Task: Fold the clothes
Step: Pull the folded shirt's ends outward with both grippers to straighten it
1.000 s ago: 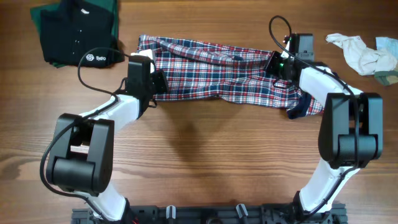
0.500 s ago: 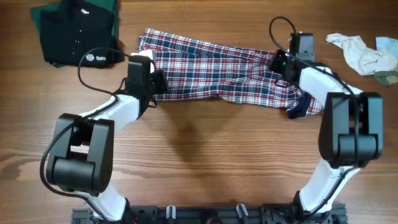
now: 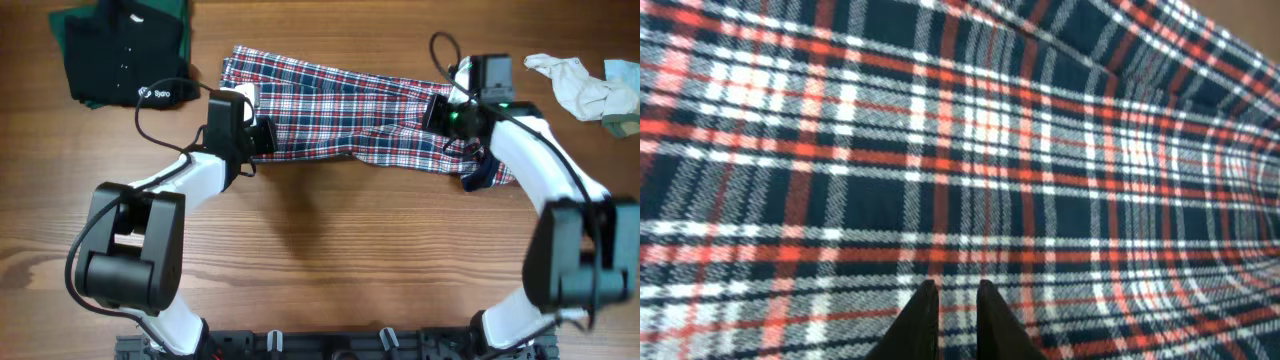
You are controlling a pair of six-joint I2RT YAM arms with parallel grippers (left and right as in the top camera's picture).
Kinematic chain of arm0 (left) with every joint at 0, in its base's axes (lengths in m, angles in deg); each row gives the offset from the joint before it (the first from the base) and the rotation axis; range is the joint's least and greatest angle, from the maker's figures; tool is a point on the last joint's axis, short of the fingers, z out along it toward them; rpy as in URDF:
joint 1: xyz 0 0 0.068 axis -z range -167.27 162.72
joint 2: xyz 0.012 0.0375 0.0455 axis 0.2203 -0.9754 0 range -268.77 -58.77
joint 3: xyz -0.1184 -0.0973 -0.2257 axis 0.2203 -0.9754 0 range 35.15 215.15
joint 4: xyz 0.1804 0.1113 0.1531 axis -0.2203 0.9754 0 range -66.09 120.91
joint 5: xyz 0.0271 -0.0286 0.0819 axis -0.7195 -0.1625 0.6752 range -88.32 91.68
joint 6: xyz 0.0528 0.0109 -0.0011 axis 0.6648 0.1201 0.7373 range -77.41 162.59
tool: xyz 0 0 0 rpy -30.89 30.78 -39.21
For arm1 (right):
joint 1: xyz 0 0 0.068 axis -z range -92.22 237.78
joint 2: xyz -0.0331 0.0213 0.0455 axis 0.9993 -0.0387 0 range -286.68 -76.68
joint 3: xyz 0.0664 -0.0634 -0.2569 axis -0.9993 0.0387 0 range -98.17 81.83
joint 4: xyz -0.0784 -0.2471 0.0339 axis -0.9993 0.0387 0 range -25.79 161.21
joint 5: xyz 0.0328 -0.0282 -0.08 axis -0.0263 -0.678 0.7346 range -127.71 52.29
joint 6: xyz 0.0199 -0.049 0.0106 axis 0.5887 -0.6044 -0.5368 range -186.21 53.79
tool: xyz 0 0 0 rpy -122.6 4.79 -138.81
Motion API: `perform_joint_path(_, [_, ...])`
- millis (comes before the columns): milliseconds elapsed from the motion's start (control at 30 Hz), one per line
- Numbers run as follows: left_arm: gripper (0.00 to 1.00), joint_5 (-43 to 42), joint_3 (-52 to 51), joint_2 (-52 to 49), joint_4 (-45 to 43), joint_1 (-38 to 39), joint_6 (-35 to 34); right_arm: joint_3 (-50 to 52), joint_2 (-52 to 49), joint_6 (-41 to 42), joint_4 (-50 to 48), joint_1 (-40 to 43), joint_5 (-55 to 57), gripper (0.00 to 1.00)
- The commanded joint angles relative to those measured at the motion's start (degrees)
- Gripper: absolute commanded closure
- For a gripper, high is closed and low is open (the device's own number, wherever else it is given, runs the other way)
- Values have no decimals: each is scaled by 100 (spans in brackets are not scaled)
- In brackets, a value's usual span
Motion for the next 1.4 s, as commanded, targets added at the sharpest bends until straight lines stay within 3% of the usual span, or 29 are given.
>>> perform_joint_path(0, [86, 79, -4, -57, 192, 39, 94, 92, -647, 236, 44, 4, 435, 96])
perform_joint_path(133, [85, 890, -4, -59, 654, -33, 96, 92, -1043, 678, 503, 59, 1180, 96])
perform_joint_path(433, [81, 911, -4, -125, 1021, -595, 101, 90, -1040, 929, 1589, 693, 1727, 95])
perform_joint_path(567, [81, 992, -4, -127, 1091, -1032, 96, 79, -1032, 933, 1878, 892, 2472, 95])
perform_joint_path(833, [78, 992, -2, 249, 1067, -1176, 254, -466, -444, 597, 2100, 942, 2341, 95])
perform_joint_path(900, [78, 990, -2, 549, 1062, -1165, 249, -719, -188, 247, 2245, 942, 1919, 83])
perform_joint_path(933, [76, 990, -2, 743, 1064, -1152, 249, -933, -20, 118, 2435, 942, 1670, 70])
perform_joint_path(1000, [74, 988, -2, 1237, 1069, -1104, 249, -1239, 260, -74, 2754, 942, 1325, 32])
perform_joint_path(1033, [73, 988, -2, 1456, 1069, -1060, 249, -1298, 402, -212, 2835, 942, 1110, 26])
perform_joint_path(1100, [69, 986, -2, 1818, 1069, -879, 247, -1303, 640, -516, 2975, 942, 496, 22])
perform_joint_path(1200, [70, 844, -4, 1838, 1064, -603, 245, -1235, 627, -750, 3104, 925, 74, 25])
perform_joint_path(1367, [77, 669, -4, 922, 946, -173, 221, -284, 522, -660, 2465, 903, 177, 85])
